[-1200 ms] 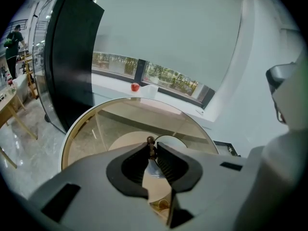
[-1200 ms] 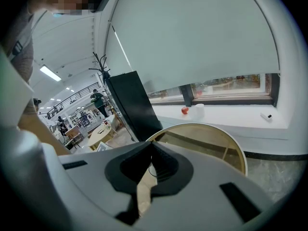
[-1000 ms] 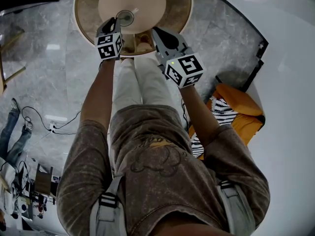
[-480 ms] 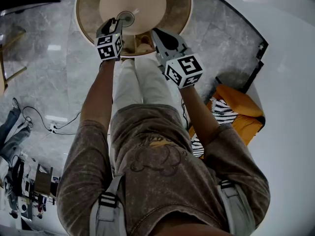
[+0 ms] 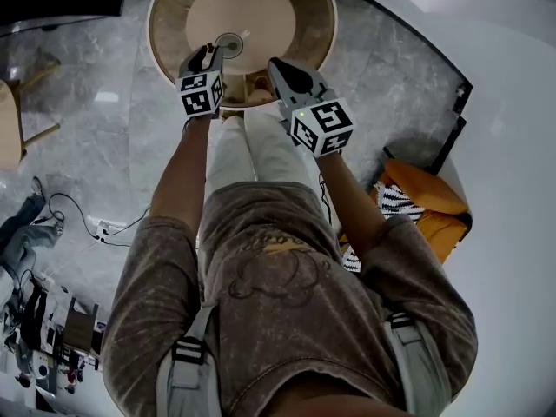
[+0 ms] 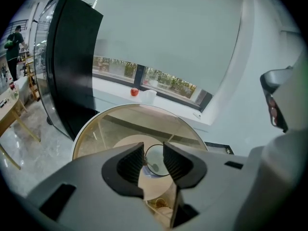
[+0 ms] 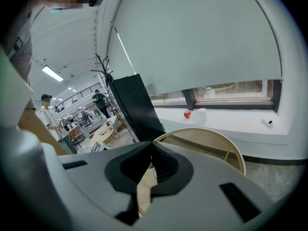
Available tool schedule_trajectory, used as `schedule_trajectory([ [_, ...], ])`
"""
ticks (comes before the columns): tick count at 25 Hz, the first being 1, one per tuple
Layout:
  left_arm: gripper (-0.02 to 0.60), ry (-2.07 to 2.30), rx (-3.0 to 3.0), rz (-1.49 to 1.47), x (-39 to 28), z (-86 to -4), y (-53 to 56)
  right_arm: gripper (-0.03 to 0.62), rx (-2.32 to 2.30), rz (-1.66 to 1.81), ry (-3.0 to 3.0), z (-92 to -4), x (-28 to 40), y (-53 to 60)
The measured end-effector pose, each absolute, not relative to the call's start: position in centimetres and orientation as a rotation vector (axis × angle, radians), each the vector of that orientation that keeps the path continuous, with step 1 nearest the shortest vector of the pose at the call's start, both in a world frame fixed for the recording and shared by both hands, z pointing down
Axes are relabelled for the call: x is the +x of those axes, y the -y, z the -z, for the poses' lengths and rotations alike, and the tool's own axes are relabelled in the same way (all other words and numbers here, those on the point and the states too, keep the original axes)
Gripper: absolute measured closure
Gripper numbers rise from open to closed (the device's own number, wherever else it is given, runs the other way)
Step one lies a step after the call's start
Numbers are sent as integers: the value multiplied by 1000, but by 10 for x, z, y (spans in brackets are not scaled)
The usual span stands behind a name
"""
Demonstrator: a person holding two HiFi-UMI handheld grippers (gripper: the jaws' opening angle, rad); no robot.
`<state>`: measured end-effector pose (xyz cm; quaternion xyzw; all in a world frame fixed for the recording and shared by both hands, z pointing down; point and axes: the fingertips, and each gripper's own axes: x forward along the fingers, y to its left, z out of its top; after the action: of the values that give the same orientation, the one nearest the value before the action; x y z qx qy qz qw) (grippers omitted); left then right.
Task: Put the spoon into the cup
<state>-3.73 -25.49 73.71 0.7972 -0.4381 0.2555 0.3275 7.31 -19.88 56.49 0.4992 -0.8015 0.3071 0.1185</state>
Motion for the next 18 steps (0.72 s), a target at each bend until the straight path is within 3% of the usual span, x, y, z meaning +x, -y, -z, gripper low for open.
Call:
schedule_trajectory([
  [4, 523, 1147, 2100, -676, -37, -714, 250, 576, 1457, -889, 2349, -549, 72, 197],
  [8, 551, 1146, 2100, -654, -37, -687, 245, 577, 1454, -879, 2356, -534, 71, 192],
  [18, 557, 1131, 2096, -606, -40, -616, 226, 577, 1421, -858, 2385, -500, 63, 177],
])
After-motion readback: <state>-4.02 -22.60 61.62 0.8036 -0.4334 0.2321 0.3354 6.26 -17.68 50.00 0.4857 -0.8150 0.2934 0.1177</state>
